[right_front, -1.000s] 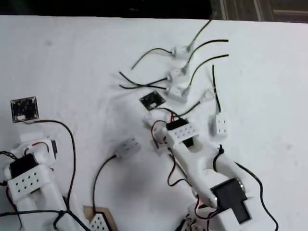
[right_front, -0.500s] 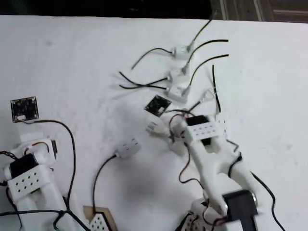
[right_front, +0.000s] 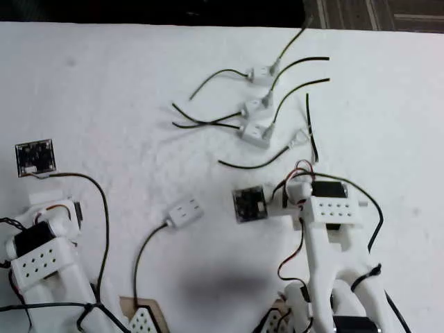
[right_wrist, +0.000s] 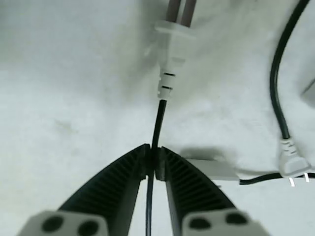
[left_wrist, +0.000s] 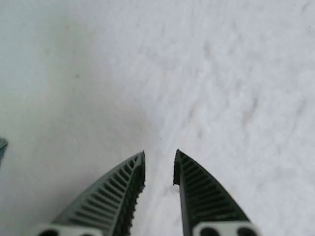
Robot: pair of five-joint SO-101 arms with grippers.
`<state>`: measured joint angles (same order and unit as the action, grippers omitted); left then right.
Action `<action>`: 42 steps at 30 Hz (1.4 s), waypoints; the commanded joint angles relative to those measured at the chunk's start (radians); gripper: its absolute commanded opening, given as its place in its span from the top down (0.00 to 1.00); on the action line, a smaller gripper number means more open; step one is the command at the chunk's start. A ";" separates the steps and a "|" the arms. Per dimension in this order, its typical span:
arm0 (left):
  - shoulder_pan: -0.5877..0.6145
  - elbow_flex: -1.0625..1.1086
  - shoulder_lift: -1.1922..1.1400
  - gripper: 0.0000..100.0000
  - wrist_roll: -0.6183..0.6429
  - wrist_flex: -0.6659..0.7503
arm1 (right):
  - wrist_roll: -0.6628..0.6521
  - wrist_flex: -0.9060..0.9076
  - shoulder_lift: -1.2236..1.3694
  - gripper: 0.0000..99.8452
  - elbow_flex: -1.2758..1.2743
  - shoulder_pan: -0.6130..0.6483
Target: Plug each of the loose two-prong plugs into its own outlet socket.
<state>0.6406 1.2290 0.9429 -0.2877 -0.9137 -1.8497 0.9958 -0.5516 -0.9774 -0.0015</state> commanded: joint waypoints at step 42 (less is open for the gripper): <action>0.001 -0.002 0.021 0.89 0.005 0.015 | 2.329 -0.151 0.194 0.76 0.270 0.202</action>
<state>0.6406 1.2306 0.9429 -0.2877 -0.9137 0.4089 0.8055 -0.4764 -0.8470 0.2225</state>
